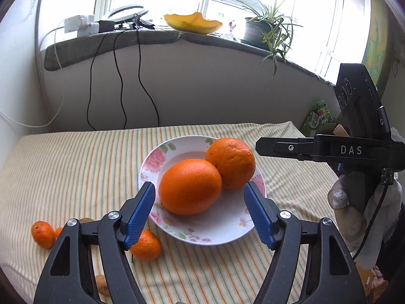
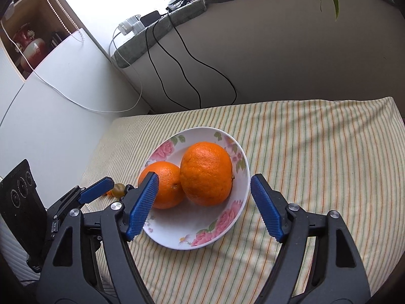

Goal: Organize fruits
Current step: 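Move the right gripper to the tangerine beside the plums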

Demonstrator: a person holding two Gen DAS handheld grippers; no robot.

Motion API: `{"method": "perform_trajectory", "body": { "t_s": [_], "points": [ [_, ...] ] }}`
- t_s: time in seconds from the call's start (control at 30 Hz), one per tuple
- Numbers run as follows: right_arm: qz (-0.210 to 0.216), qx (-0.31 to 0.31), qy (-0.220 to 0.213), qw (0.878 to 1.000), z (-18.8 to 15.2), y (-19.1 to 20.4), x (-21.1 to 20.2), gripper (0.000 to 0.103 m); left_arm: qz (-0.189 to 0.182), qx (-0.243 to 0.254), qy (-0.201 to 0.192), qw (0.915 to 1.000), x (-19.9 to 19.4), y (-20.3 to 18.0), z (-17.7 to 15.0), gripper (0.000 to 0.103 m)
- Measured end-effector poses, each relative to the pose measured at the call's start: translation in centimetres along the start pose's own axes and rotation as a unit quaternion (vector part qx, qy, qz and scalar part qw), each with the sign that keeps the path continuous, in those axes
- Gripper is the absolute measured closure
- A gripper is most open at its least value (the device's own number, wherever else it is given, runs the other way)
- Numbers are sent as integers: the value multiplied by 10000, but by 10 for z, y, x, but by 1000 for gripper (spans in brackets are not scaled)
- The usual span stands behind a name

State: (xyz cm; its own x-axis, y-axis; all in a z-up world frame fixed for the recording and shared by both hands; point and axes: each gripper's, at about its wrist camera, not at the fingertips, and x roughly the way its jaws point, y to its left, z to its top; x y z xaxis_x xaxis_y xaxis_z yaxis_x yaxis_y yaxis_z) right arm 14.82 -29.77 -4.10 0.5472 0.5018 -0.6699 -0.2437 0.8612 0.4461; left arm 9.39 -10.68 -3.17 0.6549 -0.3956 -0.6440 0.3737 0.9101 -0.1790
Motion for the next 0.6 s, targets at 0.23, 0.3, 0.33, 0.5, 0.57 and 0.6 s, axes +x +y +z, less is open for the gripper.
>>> {"method": "perform_trajectory", "body": {
  "t_s": [0.23, 0.3, 0.33, 0.5, 0.57, 0.6],
  "points": [
    [-101, -373, -147, 9991, -17, 22, -12, 19, 193, -123, -36, 9997, -25, 20, -23, 30],
    [-132, -512, -208, 9984, -22, 31, -16, 19, 275, -156, -19, 9995, -32, 27, -32, 30],
    [-119, -577, -239, 9980, -25, 35, -18, 19, 320, -176, -5, 9993, -35, 30, -36, 30],
    [96, -945, -289, 9951, -40, 62, -19, 19, 458, -450, 162, 9978, -45, 52, -64, 30],
    [132, -1082, -276, 9937, -46, 73, -17, 19, 488, -571, 191, 9970, -48, 59, -73, 31],
    [160, -1142, -243, 9930, -49, 79, -16, 19, 481, -616, 212, 9967, -49, 62, -77, 33]
  ]
}}
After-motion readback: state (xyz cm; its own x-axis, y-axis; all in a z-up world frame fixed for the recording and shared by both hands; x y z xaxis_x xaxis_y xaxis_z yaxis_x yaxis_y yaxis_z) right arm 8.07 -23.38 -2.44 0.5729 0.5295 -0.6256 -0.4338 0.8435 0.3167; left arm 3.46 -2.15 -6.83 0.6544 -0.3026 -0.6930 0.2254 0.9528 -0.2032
